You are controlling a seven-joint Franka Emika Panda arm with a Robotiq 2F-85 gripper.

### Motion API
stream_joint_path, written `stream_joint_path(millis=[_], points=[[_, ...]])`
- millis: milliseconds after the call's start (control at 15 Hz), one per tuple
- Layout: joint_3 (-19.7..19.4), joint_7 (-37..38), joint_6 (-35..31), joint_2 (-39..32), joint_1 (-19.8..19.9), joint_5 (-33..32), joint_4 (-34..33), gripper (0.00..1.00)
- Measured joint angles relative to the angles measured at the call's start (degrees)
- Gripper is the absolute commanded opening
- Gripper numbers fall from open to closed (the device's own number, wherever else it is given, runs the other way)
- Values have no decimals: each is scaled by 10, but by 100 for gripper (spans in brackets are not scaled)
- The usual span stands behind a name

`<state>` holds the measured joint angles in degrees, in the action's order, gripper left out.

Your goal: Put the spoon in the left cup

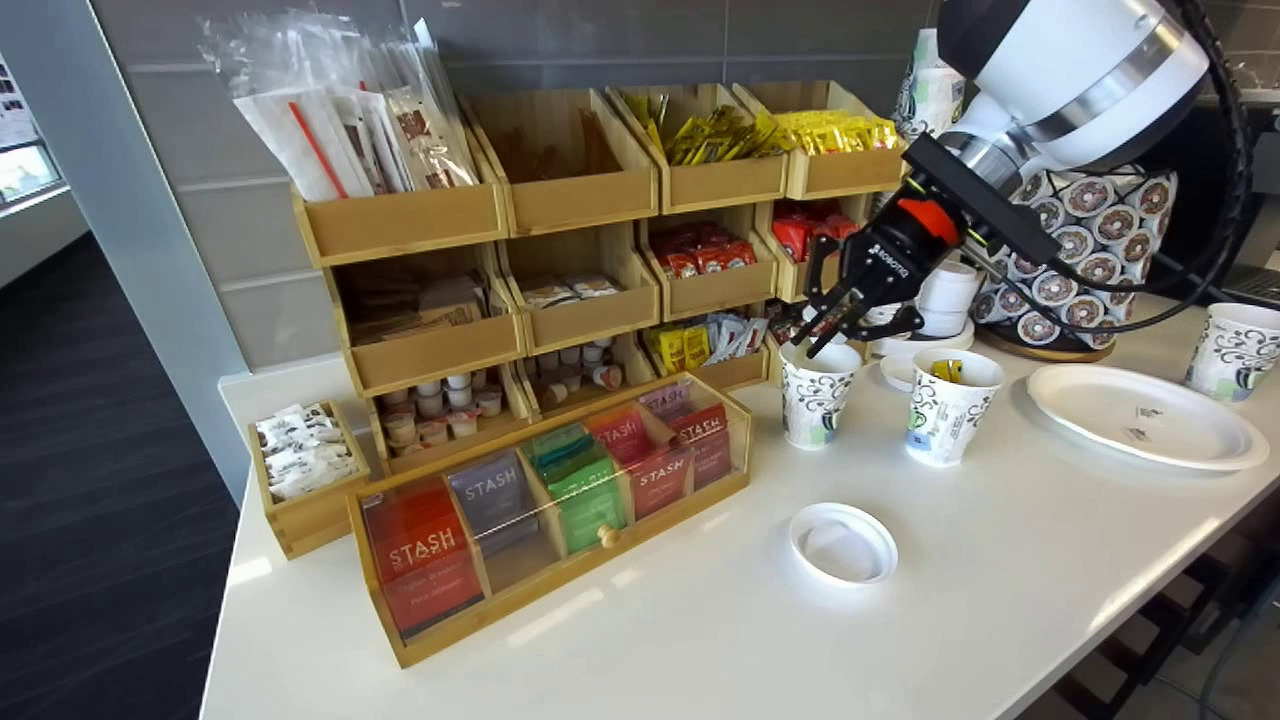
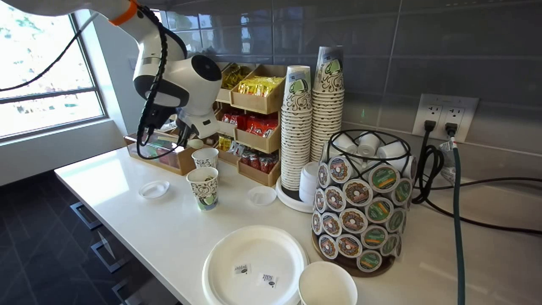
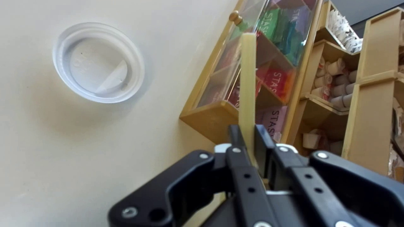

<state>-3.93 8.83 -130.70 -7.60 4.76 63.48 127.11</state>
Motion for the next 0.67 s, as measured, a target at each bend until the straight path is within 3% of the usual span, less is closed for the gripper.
stream_joint_path(millis=[467,533,667], points=[[-11,1,-5,-33,9,0,-23,4],[-12,1,-5,-36,10,0,-24,31],[-15,3,-5,-41,11,0,-27,47]])
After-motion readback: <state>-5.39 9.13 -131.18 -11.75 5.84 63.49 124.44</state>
